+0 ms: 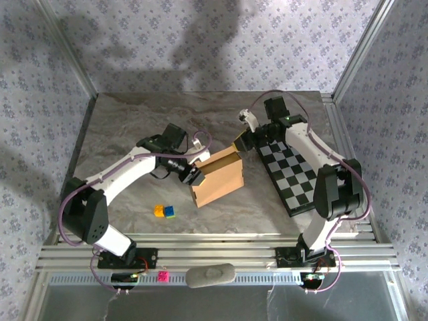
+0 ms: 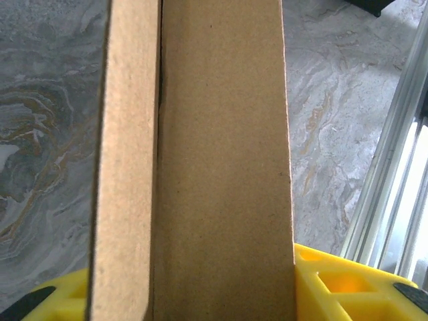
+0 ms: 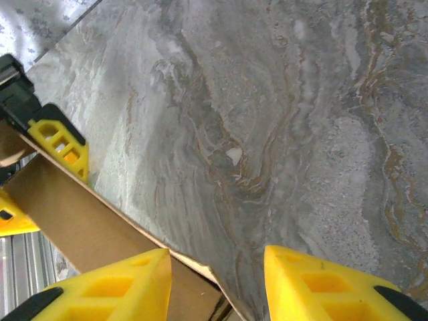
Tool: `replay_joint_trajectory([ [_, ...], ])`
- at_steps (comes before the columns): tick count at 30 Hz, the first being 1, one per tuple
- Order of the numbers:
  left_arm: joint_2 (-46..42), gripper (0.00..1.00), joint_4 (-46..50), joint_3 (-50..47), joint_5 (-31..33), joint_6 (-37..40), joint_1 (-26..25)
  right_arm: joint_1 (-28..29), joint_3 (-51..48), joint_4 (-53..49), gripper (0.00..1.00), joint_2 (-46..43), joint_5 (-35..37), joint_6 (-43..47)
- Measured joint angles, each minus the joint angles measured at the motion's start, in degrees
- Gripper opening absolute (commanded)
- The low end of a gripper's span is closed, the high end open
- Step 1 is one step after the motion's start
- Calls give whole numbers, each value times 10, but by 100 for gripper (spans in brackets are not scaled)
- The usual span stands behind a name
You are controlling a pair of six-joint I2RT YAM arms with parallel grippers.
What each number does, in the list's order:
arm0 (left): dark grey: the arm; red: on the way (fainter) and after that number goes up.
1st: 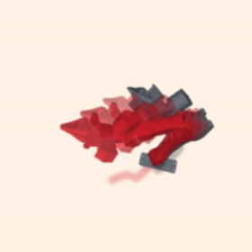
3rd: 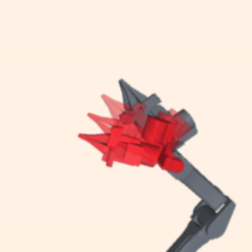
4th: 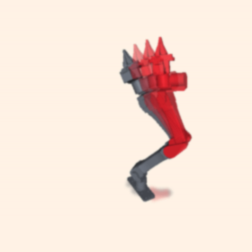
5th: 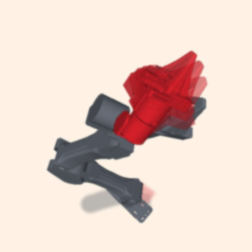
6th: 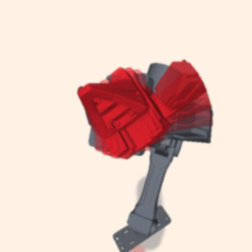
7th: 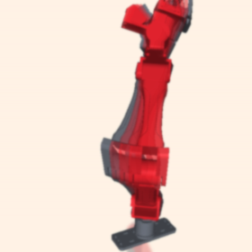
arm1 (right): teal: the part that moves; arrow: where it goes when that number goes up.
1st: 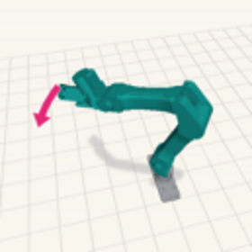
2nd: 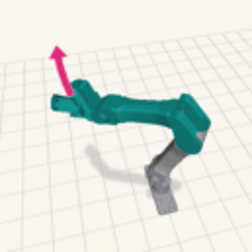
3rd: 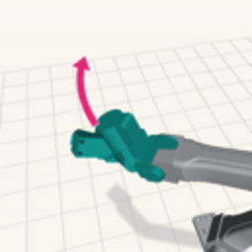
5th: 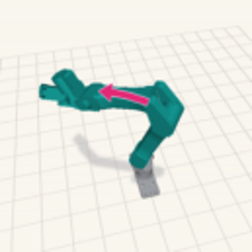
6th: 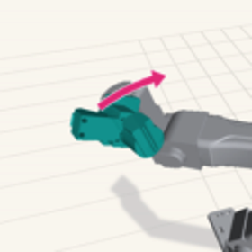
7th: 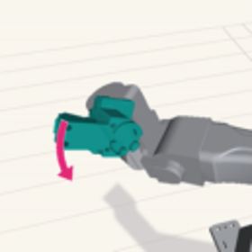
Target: Fold the paper box
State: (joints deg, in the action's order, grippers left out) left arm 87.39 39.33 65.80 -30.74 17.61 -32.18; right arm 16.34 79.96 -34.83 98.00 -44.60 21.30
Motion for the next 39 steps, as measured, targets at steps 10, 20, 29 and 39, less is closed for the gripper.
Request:
replay_joint_trajectory([
  [10,5,46,2,14,6,11,3,-2,-10,-34,34,-11,15,32],
  [20,5,46,8,17,16,14,3,10,15,-41,15,6,42,40],
  [29,5,49,10,19,17,14,3,20,18,-43,0,6,75,31],
  [39,5,53,10,19,40,13,3,37,32,-64,0,-1,115,-38],
])
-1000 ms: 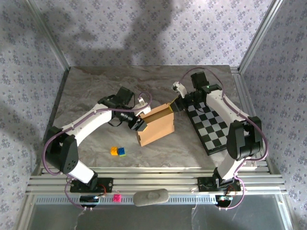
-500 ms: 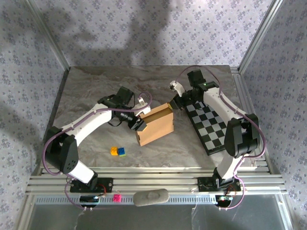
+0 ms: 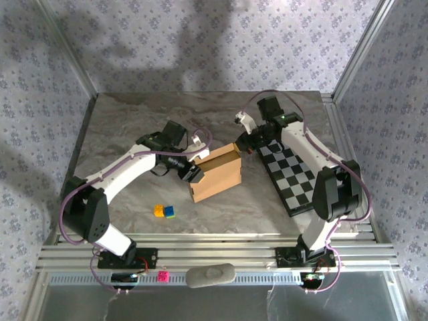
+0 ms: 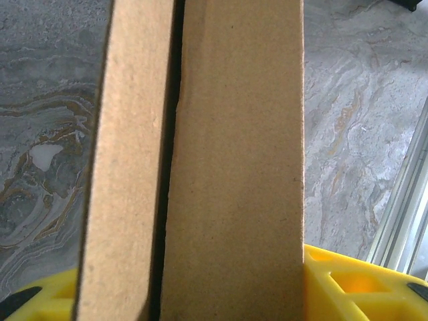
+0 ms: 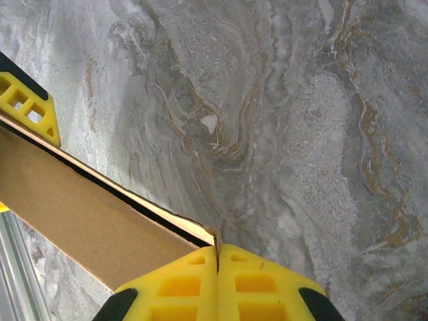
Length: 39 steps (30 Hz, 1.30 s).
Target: Fold the paper box
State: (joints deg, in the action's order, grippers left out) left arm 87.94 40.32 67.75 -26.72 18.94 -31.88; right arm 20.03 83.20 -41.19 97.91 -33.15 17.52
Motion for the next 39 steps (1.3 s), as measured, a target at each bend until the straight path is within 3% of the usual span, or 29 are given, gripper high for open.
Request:
replay_joint_trajectory([
  [14,3,53,0,0,17,-9,0,26,-27,19,0,-33,58,-103],
  [27,4,53,0,0,28,-25,0,45,-166,195,0,-108,95,-206],
  [39,3,53,0,0,37,-30,0,46,-256,322,0,-148,98,-231],
])
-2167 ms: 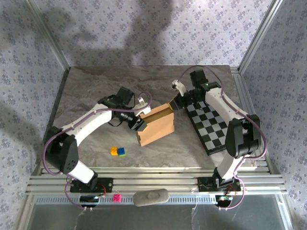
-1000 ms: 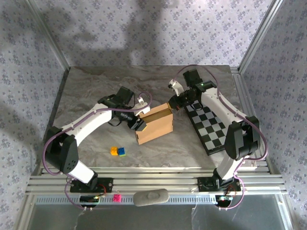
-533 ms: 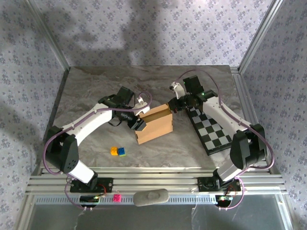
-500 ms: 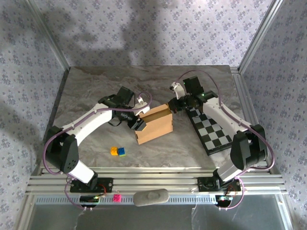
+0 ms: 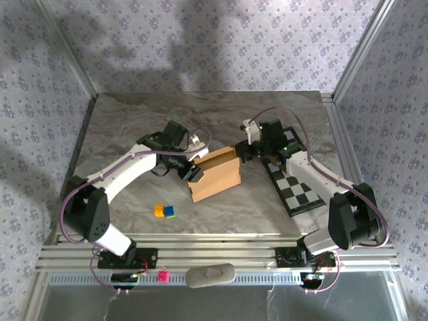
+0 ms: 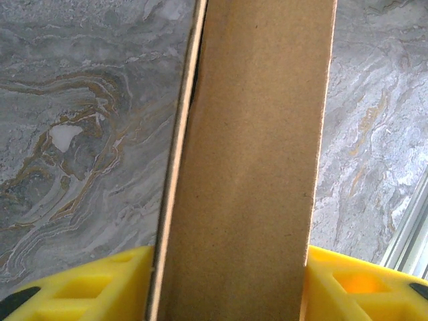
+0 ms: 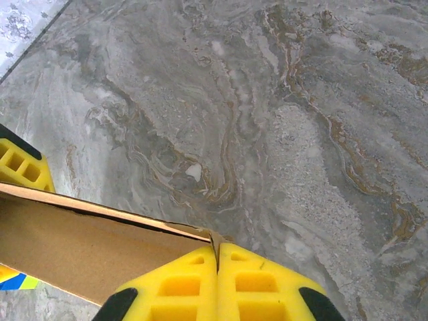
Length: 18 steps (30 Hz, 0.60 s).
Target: Fold the paper box
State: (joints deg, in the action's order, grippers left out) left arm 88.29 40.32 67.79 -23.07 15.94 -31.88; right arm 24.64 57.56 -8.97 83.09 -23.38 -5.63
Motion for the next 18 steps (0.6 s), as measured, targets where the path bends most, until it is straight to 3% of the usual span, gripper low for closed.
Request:
replay_joint_trajectory([
  [18,0,51,-6,0,17,-22,-1,13,-30,50,0,-12,26,-31],
])
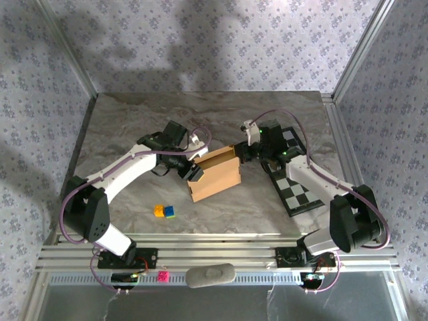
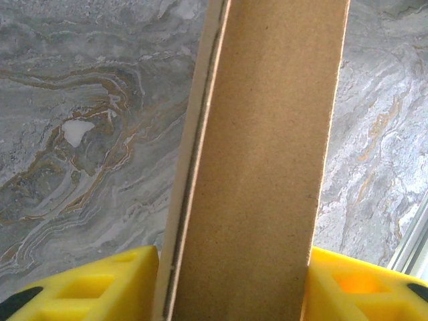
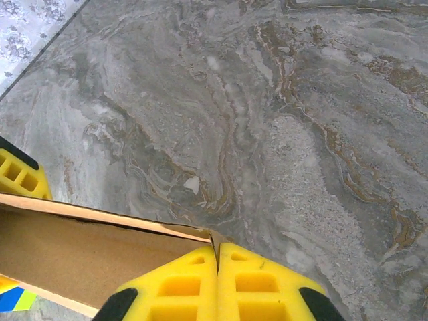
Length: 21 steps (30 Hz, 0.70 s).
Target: Fold the paper box
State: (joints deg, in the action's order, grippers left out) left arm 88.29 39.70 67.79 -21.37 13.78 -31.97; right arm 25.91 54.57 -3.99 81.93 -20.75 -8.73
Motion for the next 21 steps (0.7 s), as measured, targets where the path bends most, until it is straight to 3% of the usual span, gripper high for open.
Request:
replay_joint_trajectory([
  [15,0,50,0,1,13,-23,-4,10,-91,150,0,-24,24,-49],
  [21,0,50,0,2,15,-25,-5,11,-92,155,0,-24,28,-66],
])
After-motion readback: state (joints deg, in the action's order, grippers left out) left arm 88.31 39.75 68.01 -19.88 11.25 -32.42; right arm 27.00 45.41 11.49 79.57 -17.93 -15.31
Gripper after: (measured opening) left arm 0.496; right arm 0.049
